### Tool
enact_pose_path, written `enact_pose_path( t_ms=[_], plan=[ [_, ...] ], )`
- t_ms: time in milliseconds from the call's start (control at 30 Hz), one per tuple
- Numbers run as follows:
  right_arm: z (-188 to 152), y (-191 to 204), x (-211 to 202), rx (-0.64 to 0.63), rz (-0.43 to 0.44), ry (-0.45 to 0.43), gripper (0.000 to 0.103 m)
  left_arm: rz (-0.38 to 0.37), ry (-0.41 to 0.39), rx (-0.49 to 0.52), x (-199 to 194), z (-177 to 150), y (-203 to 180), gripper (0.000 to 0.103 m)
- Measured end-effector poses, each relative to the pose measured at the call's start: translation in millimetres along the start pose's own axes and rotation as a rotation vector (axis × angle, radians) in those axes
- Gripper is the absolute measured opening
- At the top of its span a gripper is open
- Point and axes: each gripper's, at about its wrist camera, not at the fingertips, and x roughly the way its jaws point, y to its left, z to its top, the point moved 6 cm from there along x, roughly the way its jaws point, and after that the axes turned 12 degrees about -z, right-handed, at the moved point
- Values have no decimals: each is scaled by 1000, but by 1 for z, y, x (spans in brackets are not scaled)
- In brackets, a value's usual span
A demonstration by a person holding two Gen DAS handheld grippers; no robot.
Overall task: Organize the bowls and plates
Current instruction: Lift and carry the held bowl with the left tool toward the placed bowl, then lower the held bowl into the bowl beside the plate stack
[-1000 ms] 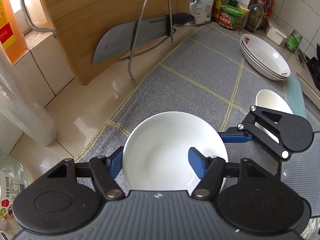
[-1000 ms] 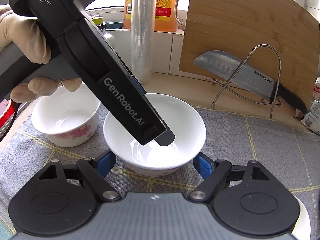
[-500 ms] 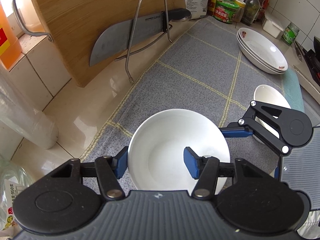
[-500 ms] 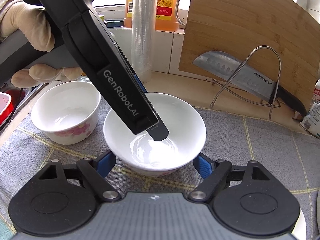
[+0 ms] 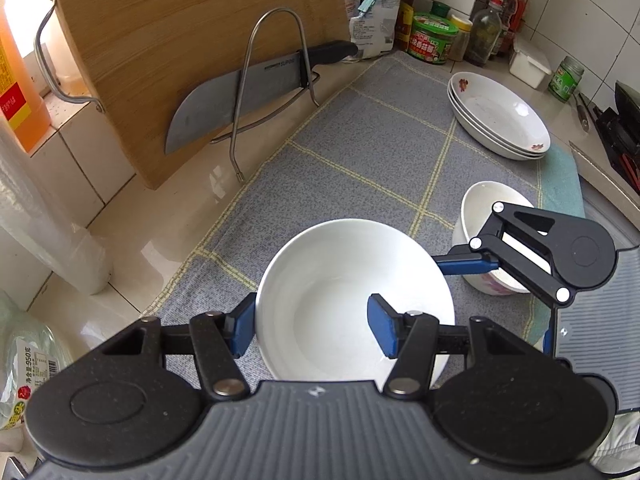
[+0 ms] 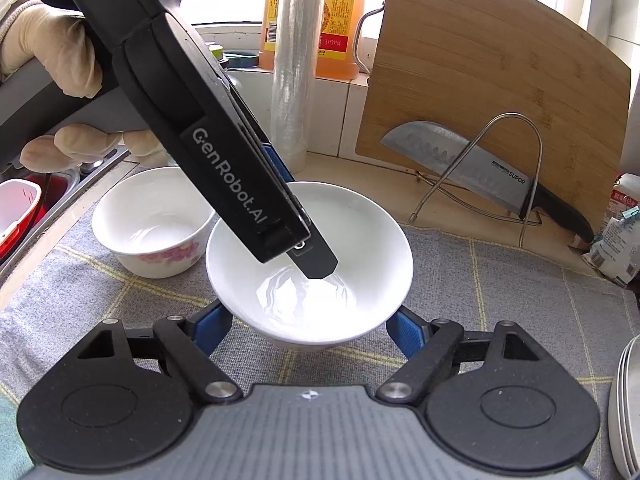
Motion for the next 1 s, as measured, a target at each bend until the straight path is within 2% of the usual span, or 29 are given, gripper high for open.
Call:
enact_pose_path(
  t_ms=[467, 1000],
  plan=[
    [-13, -25, -44, -8, -14, -15, 87, 10, -27, 41, -9, 7, -55, 57],
    [-38, -87, -73, 57, -126, -15, 87, -41, -29, 156, 20, 54, -111, 57]
  ],
)
